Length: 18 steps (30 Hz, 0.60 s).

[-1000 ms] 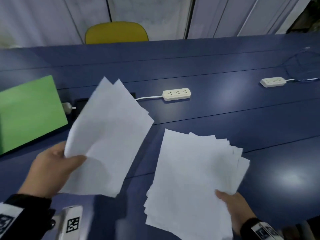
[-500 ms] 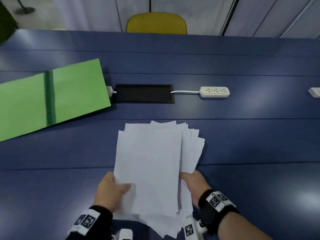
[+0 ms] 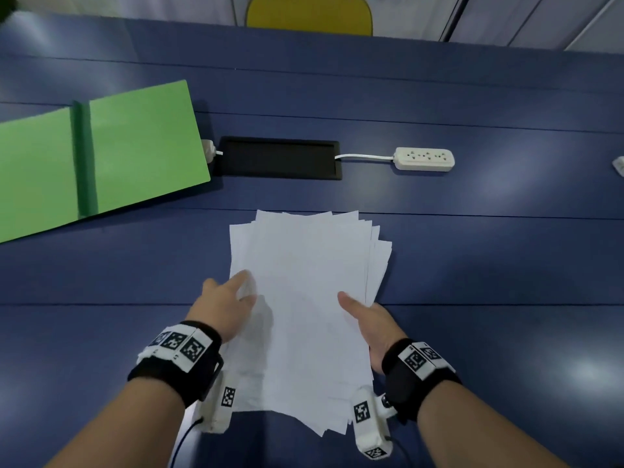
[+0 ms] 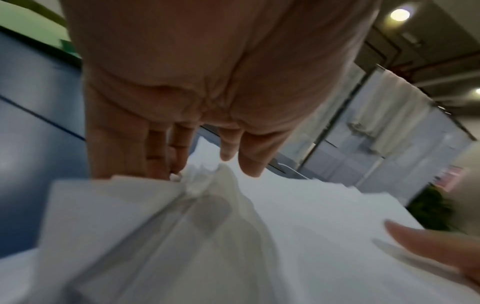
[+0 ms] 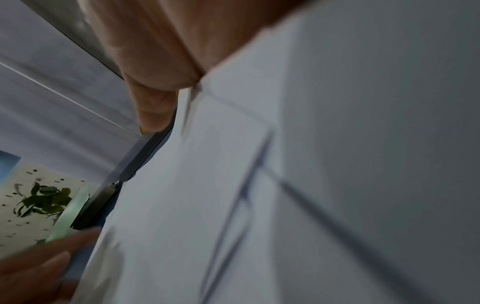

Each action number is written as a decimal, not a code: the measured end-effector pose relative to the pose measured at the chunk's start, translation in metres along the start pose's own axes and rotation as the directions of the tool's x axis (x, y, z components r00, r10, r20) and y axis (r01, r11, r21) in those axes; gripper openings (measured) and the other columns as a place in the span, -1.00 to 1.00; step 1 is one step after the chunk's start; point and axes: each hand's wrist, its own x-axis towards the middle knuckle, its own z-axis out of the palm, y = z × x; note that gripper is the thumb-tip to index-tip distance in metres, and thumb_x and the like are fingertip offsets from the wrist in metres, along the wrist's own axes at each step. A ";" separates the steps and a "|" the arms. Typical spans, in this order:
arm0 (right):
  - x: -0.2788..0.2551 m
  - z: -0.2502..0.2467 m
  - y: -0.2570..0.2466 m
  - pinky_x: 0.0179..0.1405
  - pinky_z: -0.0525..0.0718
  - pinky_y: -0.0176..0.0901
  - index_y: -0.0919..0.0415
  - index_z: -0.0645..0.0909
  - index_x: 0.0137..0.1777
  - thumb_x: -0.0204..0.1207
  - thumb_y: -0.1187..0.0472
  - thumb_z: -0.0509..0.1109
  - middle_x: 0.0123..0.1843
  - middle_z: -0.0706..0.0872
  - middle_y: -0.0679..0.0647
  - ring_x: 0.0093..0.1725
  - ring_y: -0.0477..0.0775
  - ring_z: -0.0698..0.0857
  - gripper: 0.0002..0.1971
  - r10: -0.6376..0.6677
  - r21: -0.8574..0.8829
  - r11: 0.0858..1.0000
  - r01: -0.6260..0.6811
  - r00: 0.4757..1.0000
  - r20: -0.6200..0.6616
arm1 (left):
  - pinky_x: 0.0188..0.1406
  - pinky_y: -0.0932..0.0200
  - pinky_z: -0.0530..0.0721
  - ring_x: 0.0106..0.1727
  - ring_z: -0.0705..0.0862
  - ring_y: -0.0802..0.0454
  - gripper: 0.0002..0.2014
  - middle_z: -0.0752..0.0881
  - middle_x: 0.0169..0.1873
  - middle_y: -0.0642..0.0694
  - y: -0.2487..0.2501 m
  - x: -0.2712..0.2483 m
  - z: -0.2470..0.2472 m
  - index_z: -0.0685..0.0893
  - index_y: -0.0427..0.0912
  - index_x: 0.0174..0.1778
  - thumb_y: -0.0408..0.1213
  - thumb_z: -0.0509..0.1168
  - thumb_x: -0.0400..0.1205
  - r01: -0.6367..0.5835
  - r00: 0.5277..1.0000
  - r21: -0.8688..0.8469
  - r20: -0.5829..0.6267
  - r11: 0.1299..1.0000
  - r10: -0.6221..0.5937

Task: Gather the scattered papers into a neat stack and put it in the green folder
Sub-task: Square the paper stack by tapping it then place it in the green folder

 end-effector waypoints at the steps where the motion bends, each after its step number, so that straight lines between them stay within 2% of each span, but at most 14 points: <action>1: 0.001 0.000 0.000 0.09 0.73 -0.07 0.13 0.70 0.21 0.62 0.15 0.50 0.12 0.81 -0.02 0.12 -0.03 0.74 -0.80 -0.008 -0.024 1.000 0.008 1.000 -0.003 | 0.19 -0.01 0.62 0.09 0.67 -0.23 -0.50 0.37 0.32 -0.16 0.006 -0.002 0.001 0.23 0.32 0.60 0.04 0.11 0.71 -0.037 0.999 0.051 0.027 0.998 0.035; 2: 0.003 -0.001 0.002 0.00 0.73 -0.11 0.19 0.70 0.22 0.64 0.23 0.47 0.08 0.82 0.00 0.06 -0.03 0.75 -0.81 -0.016 -0.050 0.999 0.015 1.000 -0.018 | 0.27 -0.03 0.59 0.22 0.65 -0.23 -0.42 0.33 0.45 -0.17 0.010 -0.005 0.003 0.10 0.34 0.67 0.08 0.10 0.72 -0.075 0.996 0.071 0.045 0.995 0.072; 4: 0.007 -0.003 0.006 0.22 0.75 0.11 0.31 0.71 0.32 0.63 0.31 0.45 0.15 0.85 0.16 0.14 0.18 0.80 -0.72 -0.001 -0.052 0.999 -0.002 0.999 -0.054 | 0.35 -0.03 0.52 0.36 0.57 -0.16 -0.34 0.28 0.59 -0.14 0.012 -0.013 0.007 0.01 0.28 0.71 0.12 0.13 0.70 -0.109 0.994 -0.011 0.011 0.994 0.109; 6: 0.010 -0.007 0.012 0.34 0.69 0.32 0.31 0.73 0.31 0.60 0.29 0.48 0.16 0.86 0.24 0.20 0.31 0.80 -0.70 0.033 0.005 0.999 -0.033 0.997 -0.068 | 0.32 -0.03 0.48 0.33 0.54 -0.08 -0.34 0.39 0.53 -0.15 0.002 -0.028 0.001 0.14 0.16 0.70 0.10 0.20 0.68 -0.090 0.985 -0.198 -0.162 0.976 0.058; 8: 0.009 -0.011 0.016 0.32 0.70 0.36 0.32 0.76 0.25 0.60 0.24 0.49 0.15 0.86 0.28 0.18 0.36 0.82 -0.73 0.078 0.096 0.993 -0.073 0.995 -0.057 | 0.29 -0.06 0.51 0.30 0.57 -0.10 -0.39 0.51 0.44 -0.16 -0.022 -0.046 0.001 0.36 -0.02 0.60 0.10 0.28 0.64 -0.034 0.940 -0.425 -0.321 0.904 -0.116; 9: 0.008 -0.012 0.020 0.31 0.70 0.37 0.33 0.76 0.24 0.62 0.22 0.48 0.15 0.86 0.30 0.17 0.37 0.82 -0.74 0.101 0.157 0.983 -0.093 0.994 -0.042 | 0.26 -0.10 0.57 0.25 0.63 -0.13 -0.41 0.59 0.34 -0.17 -0.034 -0.056 0.005 0.47 -0.10 0.48 0.15 0.30 0.61 0.013 0.919 -0.584 -0.313 0.812 -0.240; 10: 0.006 -0.012 0.024 0.31 0.69 0.38 0.33 0.76 0.25 0.64 0.20 0.46 0.16 0.86 0.32 0.18 0.38 0.82 -0.73 0.122 0.216 0.969 -0.116 0.992 -0.016 | 0.18 -0.15 0.65 0.15 0.70 -0.17 -0.44 0.68 0.23 -0.20 -0.043 -0.067 0.013 0.55 -0.18 0.33 0.19 0.30 0.60 0.074 0.910 -0.743 -0.222 0.665 -0.349; 11: 0.003 -0.010 0.028 0.34 0.67 0.38 0.34 0.75 0.27 0.65 0.17 0.44 0.18 0.85 0.33 0.20 0.39 0.81 -0.70 0.139 0.268 0.954 -0.137 0.990 0.012 | 0.08 -0.16 0.69 0.05 0.74 -0.21 -0.47 0.73 0.12 -0.25 -0.045 -0.077 0.023 0.59 -0.24 0.21 0.20 0.28 0.62 0.165 0.914 -0.866 -0.045 0.472 -0.403; 13: -0.004 -0.003 0.035 0.33 0.68 0.34 0.36 0.74 0.29 0.68 0.16 0.41 0.21 0.83 0.34 0.23 0.38 0.80 -0.68 0.156 0.335 0.928 -0.165 0.986 0.052 | -0.02 -0.14 0.71 0.06 0.76 -0.26 -0.50 0.78 0.12 -0.31 -0.043 -0.089 0.046 0.64 -0.28 0.16 0.14 0.22 0.68 0.334 0.908 -0.939 0.298 0.078 -0.296; 14: -0.009 0.004 0.038 0.28 0.70 0.30 0.37 0.73 0.29 0.69 0.17 0.39 0.20 0.84 0.34 0.22 0.36 0.80 -0.69 0.163 0.350 0.920 -0.179 0.984 0.075 | -0.01 -0.13 0.73 0.12 0.76 -0.25 -0.54 0.79 0.15 -0.30 -0.037 -0.092 0.055 0.65 -0.29 0.20 0.09 0.21 0.71 0.369 0.899 -0.927 0.372 -0.059 -0.232; 15: -0.016 0.010 0.042 0.22 0.72 0.25 0.39 0.73 0.28 0.70 0.20 0.37 0.19 0.84 0.34 0.20 0.35 0.81 -0.70 0.169 0.351 0.916 -0.192 0.981 0.097 | -0.03 -0.10 0.77 0.16 0.76 -0.23 -0.59 0.79 0.16 -0.27 -0.034 -0.092 0.063 0.64 -0.31 0.25 -0.02 0.24 0.72 0.361 0.901 -0.924 0.381 -0.131 -0.208; 16: -0.023 0.015 0.046 0.19 0.72 0.24 0.40 0.73 0.27 0.70 0.22 0.36 0.18 0.84 0.34 0.18 0.33 0.81 -0.71 0.174 0.342 0.917 -0.206 0.977 0.123 | -0.10 -0.04 0.80 0.15 0.76 -0.19 -0.66 0.79 0.15 -0.25 -0.036 -0.088 0.073 0.62 -0.35 0.27 -0.16 0.30 0.71 0.324 0.908 -0.935 0.351 -0.147 -0.231; 17: -0.029 0.019 0.051 0.21 0.71 0.24 0.41 0.72 0.28 0.70 0.25 0.35 0.19 0.84 0.34 0.20 0.33 0.81 -0.72 0.182 0.326 0.919 -0.223 0.972 0.150 | -0.17 0.03 0.79 0.08 0.77 -0.17 -0.71 0.79 0.11 -0.26 -0.035 -0.086 0.079 0.60 -0.38 0.24 -0.30 0.35 0.67 0.283 0.909 -0.954 0.298 -0.094 -0.293; 18: -0.032 0.020 0.056 0.24 0.71 0.23 0.41 0.70 0.31 0.69 0.27 0.35 0.22 0.83 0.34 0.23 0.34 0.79 -0.71 0.193 0.304 0.922 -0.238 0.966 0.171 | -0.17 0.05 0.75 0.02 0.76 -0.17 -0.74 0.78 0.08 -0.28 -0.037 -0.084 0.083 0.61 -0.38 0.20 -0.40 0.40 0.63 0.245 0.904 -0.970 0.226 0.006 -0.364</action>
